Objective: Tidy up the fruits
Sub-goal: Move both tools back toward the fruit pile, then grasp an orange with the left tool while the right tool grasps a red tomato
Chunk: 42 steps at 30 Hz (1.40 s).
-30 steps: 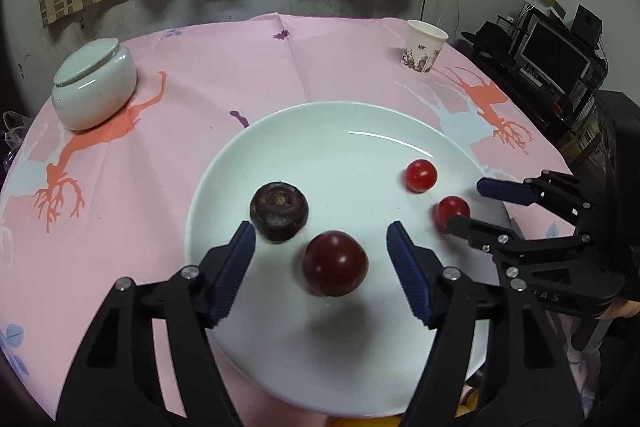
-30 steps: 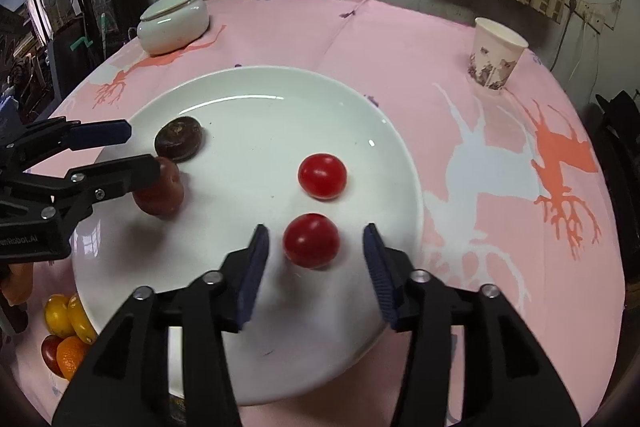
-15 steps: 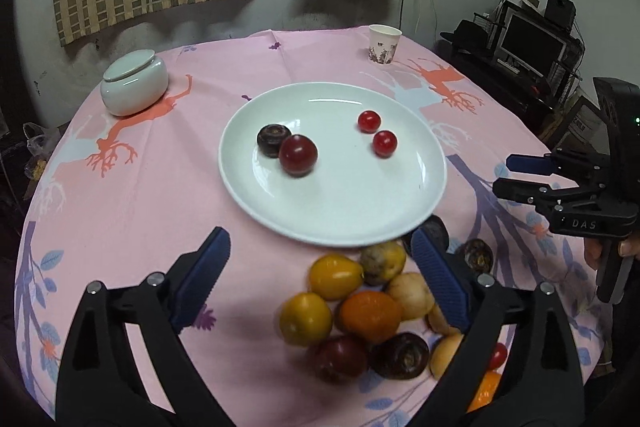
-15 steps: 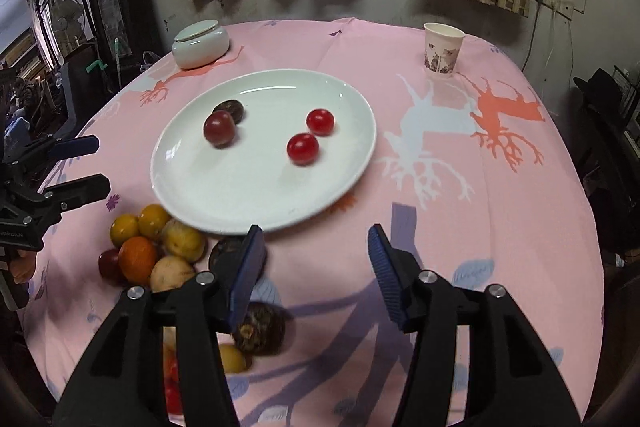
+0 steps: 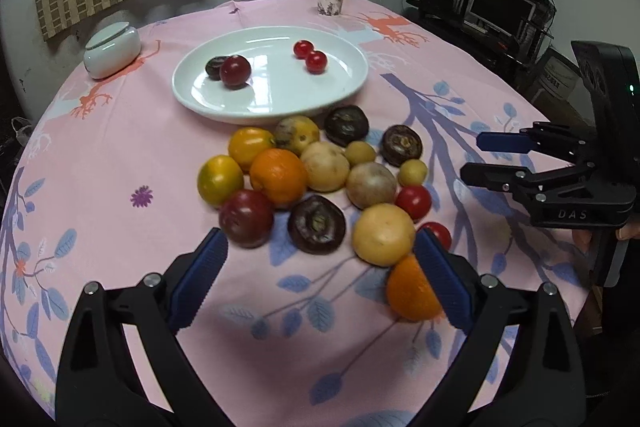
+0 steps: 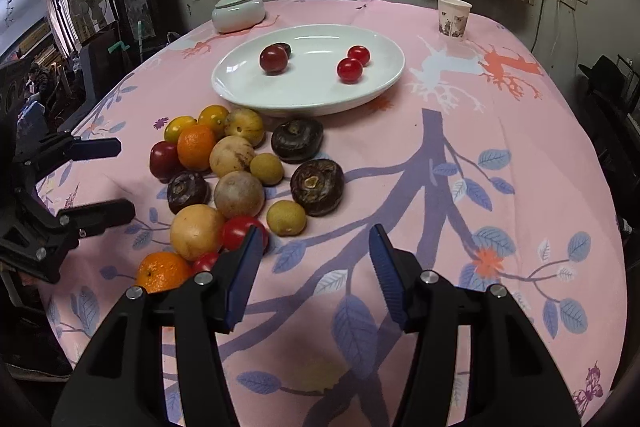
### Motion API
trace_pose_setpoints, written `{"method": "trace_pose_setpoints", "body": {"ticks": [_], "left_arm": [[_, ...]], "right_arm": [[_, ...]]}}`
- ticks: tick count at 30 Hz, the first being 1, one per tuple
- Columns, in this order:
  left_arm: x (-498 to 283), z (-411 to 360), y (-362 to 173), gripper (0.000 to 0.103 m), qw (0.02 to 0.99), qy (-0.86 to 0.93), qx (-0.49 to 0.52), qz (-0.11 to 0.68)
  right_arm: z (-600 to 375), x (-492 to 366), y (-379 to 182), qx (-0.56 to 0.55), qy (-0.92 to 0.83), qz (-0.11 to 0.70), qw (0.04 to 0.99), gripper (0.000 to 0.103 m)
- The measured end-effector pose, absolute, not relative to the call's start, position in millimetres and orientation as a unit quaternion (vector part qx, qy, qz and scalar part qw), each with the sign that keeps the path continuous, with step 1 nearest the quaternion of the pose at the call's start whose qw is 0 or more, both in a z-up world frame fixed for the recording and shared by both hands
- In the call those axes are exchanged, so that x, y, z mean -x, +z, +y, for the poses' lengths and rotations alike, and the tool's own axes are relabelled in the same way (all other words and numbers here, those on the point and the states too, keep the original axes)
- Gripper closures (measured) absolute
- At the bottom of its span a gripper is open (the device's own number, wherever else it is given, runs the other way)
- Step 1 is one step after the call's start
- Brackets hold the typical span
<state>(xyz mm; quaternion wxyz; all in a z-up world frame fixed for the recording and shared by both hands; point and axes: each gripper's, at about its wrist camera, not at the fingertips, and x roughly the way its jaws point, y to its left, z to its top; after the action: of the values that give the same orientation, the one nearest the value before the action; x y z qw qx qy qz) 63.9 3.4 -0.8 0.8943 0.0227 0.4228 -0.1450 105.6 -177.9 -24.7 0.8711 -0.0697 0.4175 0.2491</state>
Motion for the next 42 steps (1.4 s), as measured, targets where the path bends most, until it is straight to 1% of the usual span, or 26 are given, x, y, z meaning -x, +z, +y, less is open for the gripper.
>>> {"method": "trace_pose_setpoints", "body": {"ticks": [6, 16, 17, 18, 19, 21, 26, 31, 42], "left_arm": [[-41.9, -21.0, -11.9, 0.007, 0.884, -0.177, -0.027, 0.433], [-39.5, -42.8, -31.7, 0.008, 0.874, -0.181, -0.043, 0.449], [-40.6, -42.9, -32.9, 0.012, 0.874, -0.18, -0.043, 0.45], [-41.4, -43.4, -34.1, 0.021, 0.873, -0.181, -0.043, 0.452], [-42.8, -44.0, -36.2, 0.027, 0.868, -0.188, -0.041, 0.458], [-46.4, -44.9, -41.6, 0.056, 0.856, -0.202, -0.034, 0.474], [-44.0, -44.8, -42.4, 0.057, 0.857, -0.208, -0.036, 0.47], [-38.7, -25.4, -35.1, 0.057, 0.866, -0.195, -0.024, 0.46], [-33.7, 11.1, -40.6, 0.057, 0.868, -0.177, 0.008, 0.464]], "right_arm": [[-182.5, -92.6, -26.6, 0.055, 0.254, 0.414, 0.872, 0.046], [-198.2, -84.9, -36.2, 0.039, 0.248, 0.42, 0.872, 0.046], [-199.0, -84.9, -37.6, 0.039, 0.248, 0.421, 0.872, 0.046], [-199.6, -84.8, -39.1, 0.038, 0.248, 0.422, 0.871, 0.046], [-200.1, -84.8, -40.3, 0.037, 0.248, 0.423, 0.871, 0.046], [-199.7, -85.0, -41.4, 0.036, 0.25, 0.424, 0.87, 0.046], [-193.9, -84.4, -42.2, 0.042, 0.253, 0.425, 0.868, 0.046], [-182.9, -80.7, -42.8, 0.062, 0.266, 0.43, 0.861, 0.046], [-123.6, -63.5, -50.8, 0.129, 0.319, 0.431, 0.834, 0.046]]}}
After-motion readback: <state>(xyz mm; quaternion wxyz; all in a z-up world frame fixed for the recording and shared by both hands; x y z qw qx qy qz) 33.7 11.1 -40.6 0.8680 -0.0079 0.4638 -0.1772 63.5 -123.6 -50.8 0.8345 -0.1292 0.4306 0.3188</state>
